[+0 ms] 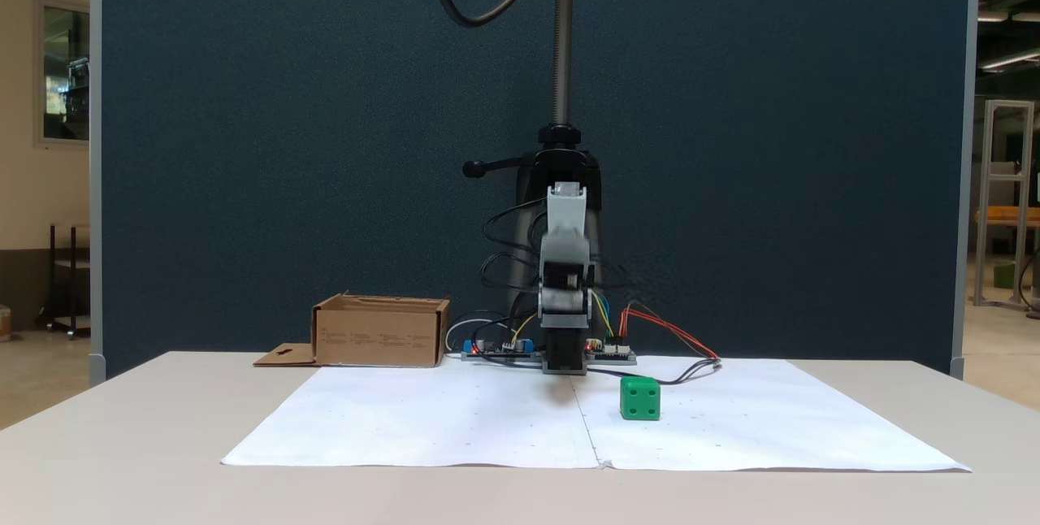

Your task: Grasp a green dice and put it in the bin.

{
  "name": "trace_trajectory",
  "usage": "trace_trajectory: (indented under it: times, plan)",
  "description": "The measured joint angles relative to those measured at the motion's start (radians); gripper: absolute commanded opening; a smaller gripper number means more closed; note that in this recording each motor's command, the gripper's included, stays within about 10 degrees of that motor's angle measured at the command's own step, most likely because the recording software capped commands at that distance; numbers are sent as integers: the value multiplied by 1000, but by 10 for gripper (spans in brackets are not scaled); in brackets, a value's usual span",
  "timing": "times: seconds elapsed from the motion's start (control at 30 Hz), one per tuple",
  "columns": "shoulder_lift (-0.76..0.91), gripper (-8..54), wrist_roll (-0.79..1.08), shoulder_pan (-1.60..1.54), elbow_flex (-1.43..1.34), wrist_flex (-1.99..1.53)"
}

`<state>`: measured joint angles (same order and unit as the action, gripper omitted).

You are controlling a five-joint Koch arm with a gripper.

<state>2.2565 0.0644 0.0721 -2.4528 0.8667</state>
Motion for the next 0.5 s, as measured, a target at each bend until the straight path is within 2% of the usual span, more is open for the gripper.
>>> trace_trajectory:
  times: [0.2, 0.4, 0.5]
  plan:
    - [0, 421, 0, -2, 290, -212]
    - [0, 425, 0, -3, 623, -696]
    - [0, 424, 0, -2, 676, -848]
